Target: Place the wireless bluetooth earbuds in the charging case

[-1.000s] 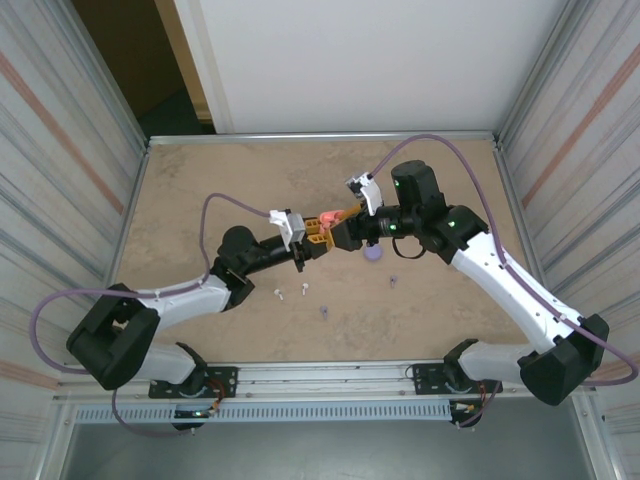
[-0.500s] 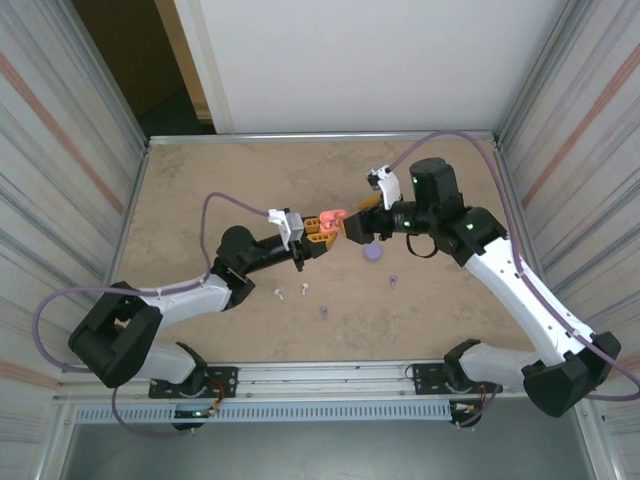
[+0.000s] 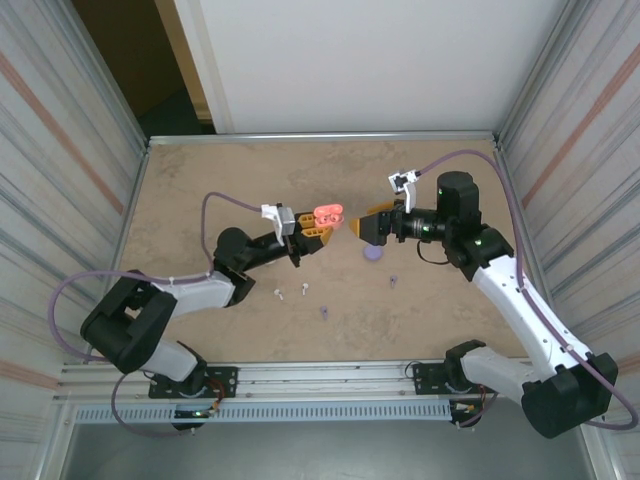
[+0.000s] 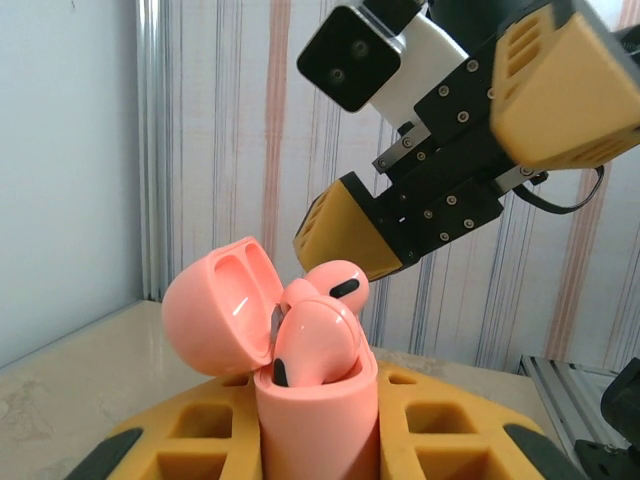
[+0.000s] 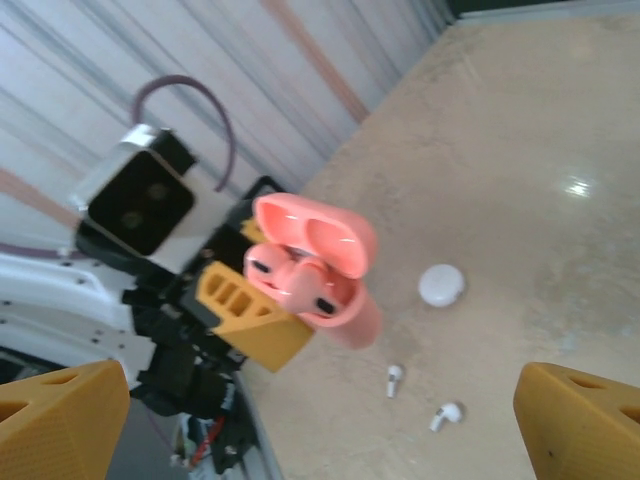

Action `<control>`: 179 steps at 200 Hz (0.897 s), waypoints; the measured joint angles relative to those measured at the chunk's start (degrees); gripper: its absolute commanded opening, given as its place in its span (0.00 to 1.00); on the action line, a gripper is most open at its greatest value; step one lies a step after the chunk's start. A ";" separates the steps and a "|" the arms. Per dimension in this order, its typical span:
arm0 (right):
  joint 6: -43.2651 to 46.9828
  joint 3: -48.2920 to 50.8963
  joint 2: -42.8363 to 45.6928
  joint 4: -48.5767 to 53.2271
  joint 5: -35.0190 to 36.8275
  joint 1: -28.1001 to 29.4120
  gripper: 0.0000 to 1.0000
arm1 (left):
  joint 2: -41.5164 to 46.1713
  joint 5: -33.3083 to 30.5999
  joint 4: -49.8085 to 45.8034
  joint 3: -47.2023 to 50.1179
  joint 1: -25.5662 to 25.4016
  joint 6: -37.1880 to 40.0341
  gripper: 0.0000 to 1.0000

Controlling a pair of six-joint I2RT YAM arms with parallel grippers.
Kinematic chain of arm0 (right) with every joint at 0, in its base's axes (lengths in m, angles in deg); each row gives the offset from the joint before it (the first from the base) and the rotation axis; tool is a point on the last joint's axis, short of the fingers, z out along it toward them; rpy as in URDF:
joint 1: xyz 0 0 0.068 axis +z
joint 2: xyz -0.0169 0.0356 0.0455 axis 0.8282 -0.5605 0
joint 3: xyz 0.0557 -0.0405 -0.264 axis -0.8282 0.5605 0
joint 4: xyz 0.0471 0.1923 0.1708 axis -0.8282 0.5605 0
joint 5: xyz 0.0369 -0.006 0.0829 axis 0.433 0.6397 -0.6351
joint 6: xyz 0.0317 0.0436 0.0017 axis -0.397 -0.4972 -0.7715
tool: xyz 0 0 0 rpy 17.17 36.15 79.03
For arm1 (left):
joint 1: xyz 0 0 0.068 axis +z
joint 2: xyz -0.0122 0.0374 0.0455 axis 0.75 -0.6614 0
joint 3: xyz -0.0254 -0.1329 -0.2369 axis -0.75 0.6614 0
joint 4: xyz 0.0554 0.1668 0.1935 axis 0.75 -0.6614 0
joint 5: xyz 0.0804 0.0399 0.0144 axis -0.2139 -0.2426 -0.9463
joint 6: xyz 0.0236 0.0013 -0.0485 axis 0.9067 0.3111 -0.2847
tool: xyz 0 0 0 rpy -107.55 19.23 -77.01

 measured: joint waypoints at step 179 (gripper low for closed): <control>0.28 -4.90 -8.04 1.99 4.81 4.72 0.89 | -0.37 2.38 2.32 0.00 0.02 -2.91 0.00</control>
